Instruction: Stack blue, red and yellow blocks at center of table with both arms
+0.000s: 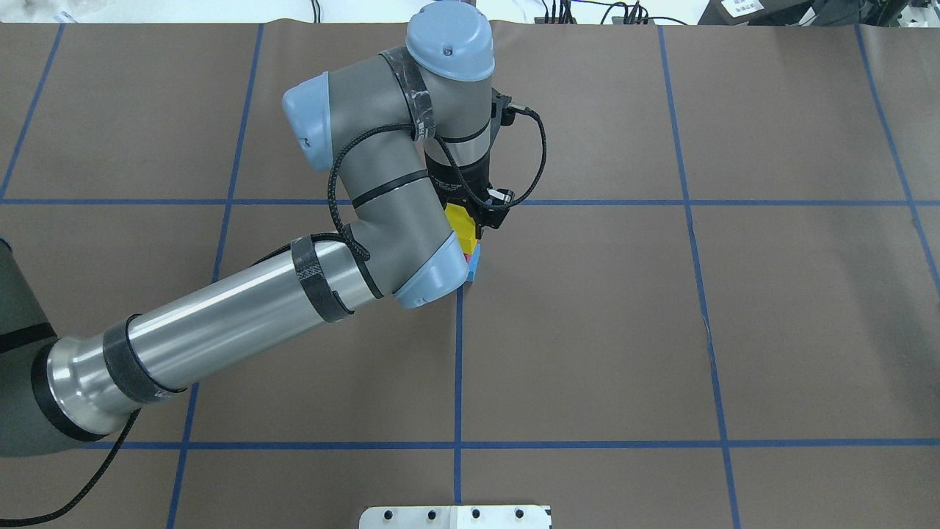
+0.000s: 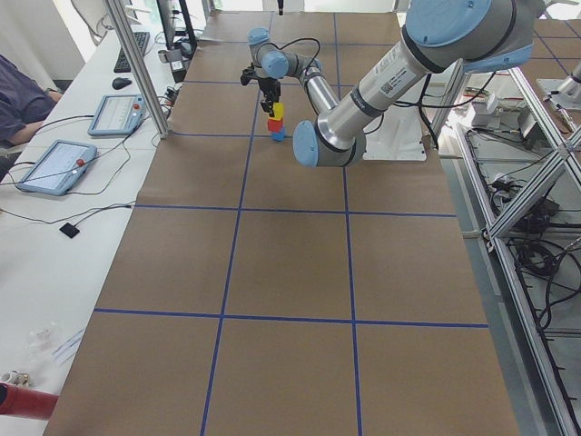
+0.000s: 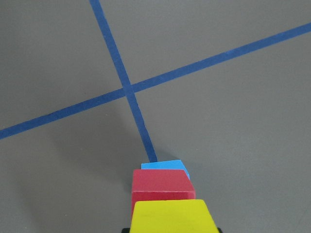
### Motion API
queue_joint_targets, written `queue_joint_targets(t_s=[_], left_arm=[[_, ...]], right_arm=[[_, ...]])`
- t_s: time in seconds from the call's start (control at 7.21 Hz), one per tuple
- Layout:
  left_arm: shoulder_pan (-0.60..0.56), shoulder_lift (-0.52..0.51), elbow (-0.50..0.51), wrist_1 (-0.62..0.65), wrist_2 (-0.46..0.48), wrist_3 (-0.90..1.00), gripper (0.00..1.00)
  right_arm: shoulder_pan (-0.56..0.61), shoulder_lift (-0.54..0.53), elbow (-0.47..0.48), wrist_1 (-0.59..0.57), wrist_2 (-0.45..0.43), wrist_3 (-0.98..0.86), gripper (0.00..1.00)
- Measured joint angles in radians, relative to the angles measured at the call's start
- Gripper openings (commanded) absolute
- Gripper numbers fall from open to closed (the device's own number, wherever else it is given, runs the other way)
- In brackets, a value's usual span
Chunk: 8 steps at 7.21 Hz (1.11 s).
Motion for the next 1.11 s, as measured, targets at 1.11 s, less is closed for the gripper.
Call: queue_joint_targets(t_s=[1.11], left_arm=[[-0.1, 0.102, -0.37, 0.257, 0.019, 0.007, 1.0]], right_arm=[[0.022, 0.001, 0.007, -0.003, 0.007, -0.018, 1.0]])
